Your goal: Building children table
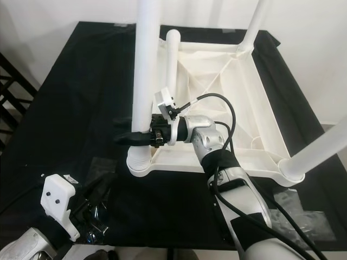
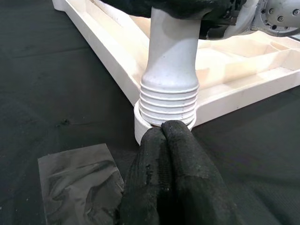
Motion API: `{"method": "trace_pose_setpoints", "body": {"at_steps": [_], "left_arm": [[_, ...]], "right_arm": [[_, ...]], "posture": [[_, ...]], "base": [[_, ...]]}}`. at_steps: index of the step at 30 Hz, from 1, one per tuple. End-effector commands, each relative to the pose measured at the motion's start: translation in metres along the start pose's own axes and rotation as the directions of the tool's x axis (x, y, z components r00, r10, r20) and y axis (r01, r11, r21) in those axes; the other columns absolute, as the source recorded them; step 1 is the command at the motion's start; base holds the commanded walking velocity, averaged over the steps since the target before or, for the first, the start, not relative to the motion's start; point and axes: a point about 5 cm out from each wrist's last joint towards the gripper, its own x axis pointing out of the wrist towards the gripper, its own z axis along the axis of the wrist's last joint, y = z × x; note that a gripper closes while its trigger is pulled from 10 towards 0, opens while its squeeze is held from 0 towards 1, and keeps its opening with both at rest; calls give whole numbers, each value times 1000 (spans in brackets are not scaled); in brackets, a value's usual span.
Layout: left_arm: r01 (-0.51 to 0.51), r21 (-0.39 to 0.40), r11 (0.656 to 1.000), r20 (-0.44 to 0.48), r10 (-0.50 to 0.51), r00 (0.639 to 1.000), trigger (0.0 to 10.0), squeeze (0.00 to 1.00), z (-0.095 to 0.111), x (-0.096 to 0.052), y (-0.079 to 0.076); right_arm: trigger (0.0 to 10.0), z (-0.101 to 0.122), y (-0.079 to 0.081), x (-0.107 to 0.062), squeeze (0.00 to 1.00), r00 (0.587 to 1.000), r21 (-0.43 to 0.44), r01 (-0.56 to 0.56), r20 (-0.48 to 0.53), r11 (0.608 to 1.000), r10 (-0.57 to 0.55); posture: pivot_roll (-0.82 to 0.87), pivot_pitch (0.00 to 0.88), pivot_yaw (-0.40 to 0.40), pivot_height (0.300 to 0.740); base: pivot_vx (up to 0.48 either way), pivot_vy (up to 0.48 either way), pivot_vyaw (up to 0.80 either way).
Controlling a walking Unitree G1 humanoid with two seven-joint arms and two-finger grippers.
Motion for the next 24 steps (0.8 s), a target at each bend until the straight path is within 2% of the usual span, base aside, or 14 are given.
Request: {"method": "trace_pose_setpoints", "body": {"at_steps": [1,7,9,11,13,24], "left_arm": [[-2,-15,1000,-10,2,1000,10000,0,-2,-3,-1],[-2,-17,1000,-10,2,1000,10000,0,-1,-4,-1],[0,-17,1000,-12,0,1000,10000,0,-2,-4,-1],[0,-17,1000,-12,0,1000,10000,0,-2,-4,-1],[5,-18,1000,-14,-5,1000,10000,0,-2,-4,-1],[10,-16,1000,-18,-10,1000,10000,0,-2,-6,-2]], "right_arm": [[10000,-27,6,-6,0,999,109,13,-33,994,-10],[10000,-31,7,-11,0,997,100,29,-71,995,-22],[10000,-37,8,-12,0,984,23,27,-179,999,-23],[10000,-37,8,-12,0,984,23,27,-179,999,-23],[10000,-36,8,-11,0,972,-35,7,-236,999,-15],[10000,-27,8,-9,0,970,-57,-55,-240,997,40]], "posture": [[76,250,-39,740],[79,253,-36,740],[78,252,-31,740],[78,252,-31,740],[78,250,-28,740],[91,253,-26,740]], "base": [[0,0,0],[0,0,0],[0,0,0],[0,0,0],[0,0,0],[0,0,0]]}}
